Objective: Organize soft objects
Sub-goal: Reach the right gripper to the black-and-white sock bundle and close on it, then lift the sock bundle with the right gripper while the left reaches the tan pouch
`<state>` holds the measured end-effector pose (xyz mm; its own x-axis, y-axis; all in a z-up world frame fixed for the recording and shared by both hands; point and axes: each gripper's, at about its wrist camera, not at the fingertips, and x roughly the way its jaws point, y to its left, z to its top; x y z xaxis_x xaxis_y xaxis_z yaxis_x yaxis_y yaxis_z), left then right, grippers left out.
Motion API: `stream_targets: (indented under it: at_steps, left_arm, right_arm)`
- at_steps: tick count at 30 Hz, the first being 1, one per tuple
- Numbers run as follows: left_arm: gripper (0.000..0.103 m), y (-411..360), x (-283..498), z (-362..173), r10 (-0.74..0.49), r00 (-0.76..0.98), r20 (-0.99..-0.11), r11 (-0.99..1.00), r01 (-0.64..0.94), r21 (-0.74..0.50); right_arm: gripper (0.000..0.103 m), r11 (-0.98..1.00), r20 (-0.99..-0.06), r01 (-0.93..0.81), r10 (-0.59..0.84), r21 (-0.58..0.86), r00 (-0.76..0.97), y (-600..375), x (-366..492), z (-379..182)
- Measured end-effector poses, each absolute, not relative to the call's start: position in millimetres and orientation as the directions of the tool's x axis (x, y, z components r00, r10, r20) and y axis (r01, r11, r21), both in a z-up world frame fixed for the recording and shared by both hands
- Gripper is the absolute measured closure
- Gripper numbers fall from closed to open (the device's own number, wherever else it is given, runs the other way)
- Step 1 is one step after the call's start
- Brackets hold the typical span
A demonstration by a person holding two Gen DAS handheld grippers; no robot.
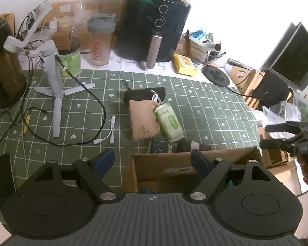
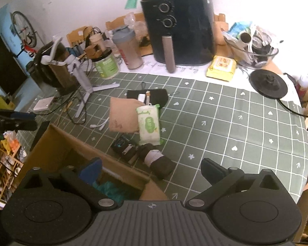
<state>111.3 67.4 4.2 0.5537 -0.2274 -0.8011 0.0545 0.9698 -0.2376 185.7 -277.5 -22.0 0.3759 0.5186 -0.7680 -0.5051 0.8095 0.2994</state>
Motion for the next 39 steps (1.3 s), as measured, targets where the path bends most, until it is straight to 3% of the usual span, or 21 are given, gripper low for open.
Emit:
stream_targets:
  at_steps: [12,20,27,34,37,38,39]
  left_arm:
    - [0.021,78,119,-3,-0.251,0.545,-0.800,0.964,0.062,-0.260]
    - [0.021,92,118,-6,-0.235,0.539,-0.809,0.964,0.025,-0.264]
    - [0.021,102,111,-9,-0.213,0.529,-0.822,0.965,-0.017,-0.261]
    - [0.021,110,109,-13,-0.201,0.516,-0.833,0.965,-0.041,-0.258]
    - [0.021,111,111,-14,-0.200,0.513,-0.835,0.965,-0.046,-0.260]
    - [0.021,111,111,-15,-0.202,0.512,-0.835,0.965,-0.044,-0.260]
    - [0.021,110,111,-15,-0.204,0.512,-0.835,0.965,-0.041,-0.261]
  right_arm:
    - [0.017,0.771,-0.819,-0.587,0.491,0.249,0.297,-256,243,-52]
    - [0.029,0.676,-0.860,-0.681,0.493,0.281,0.134,-228,277,-98]
    - [0.036,0.595,-0.883,-0.738,0.469,0.318,-0.003,-197,290,-141]
    - [0.039,0.506,-0.917,-0.820,0.394,0.268,-0.057,-166,287,-169]
    - [0.049,0.462,-0.921,-0.846,0.382,0.267,-0.082,-158,282,-175]
    - [0.060,0.457,-0.918,-0.845,0.385,0.277,-0.092,-157,280,-175]
    - [0.060,0.458,-0.920,-0.847,0.382,0.269,-0.086,-156,278,-175]
